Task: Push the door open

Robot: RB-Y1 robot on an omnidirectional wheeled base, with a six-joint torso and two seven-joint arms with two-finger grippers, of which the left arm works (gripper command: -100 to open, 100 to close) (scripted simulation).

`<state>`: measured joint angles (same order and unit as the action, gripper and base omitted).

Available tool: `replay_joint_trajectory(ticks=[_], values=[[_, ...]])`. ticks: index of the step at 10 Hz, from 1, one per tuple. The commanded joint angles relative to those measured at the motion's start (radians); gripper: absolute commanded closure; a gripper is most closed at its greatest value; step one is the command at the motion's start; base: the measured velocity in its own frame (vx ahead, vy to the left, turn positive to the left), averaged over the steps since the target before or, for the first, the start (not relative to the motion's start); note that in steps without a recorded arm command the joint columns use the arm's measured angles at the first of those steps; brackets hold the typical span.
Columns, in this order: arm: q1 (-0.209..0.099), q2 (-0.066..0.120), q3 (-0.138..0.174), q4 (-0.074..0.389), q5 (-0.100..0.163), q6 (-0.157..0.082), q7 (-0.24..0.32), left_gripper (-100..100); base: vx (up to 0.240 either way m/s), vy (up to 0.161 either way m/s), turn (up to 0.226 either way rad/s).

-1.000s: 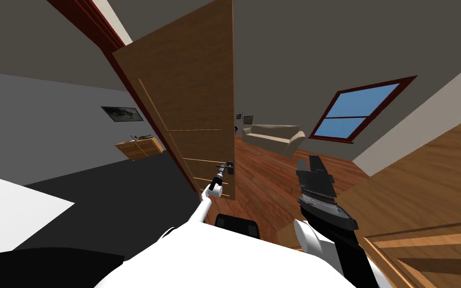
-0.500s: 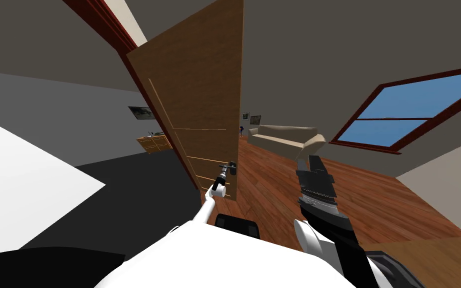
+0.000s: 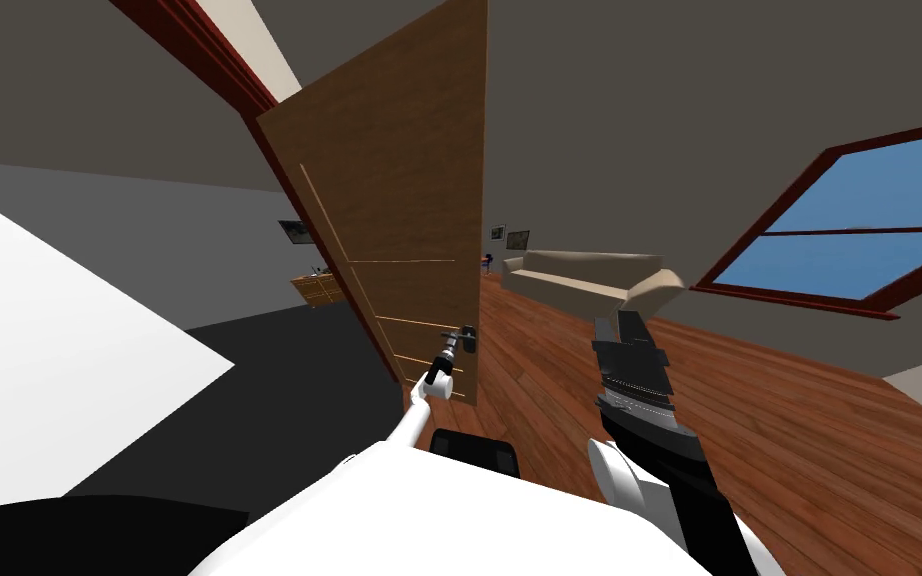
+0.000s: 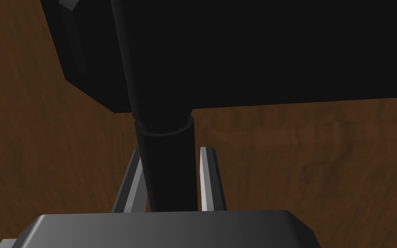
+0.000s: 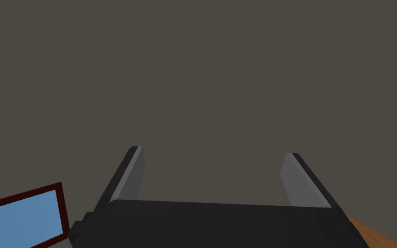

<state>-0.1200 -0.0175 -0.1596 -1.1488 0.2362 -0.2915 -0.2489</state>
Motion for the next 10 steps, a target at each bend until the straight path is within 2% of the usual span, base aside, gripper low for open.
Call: replay_joint_trajectory(ticks=[1, 6, 10], values=[[0.007, 0.029, 0.005, -0.021, 0.017, -0.007, -0.019, 100, 0.167, -0.032, 0.141], [0.028, 0.042, -0.036, -0.043, 0.05, -0.006, -0.051, 100, 0.119, -0.004, 0.139], [0.049, 0.044, -0.08, -0.067, 0.084, -0.005, -0.084, 100, 0.099, -0.035, 0.175]])
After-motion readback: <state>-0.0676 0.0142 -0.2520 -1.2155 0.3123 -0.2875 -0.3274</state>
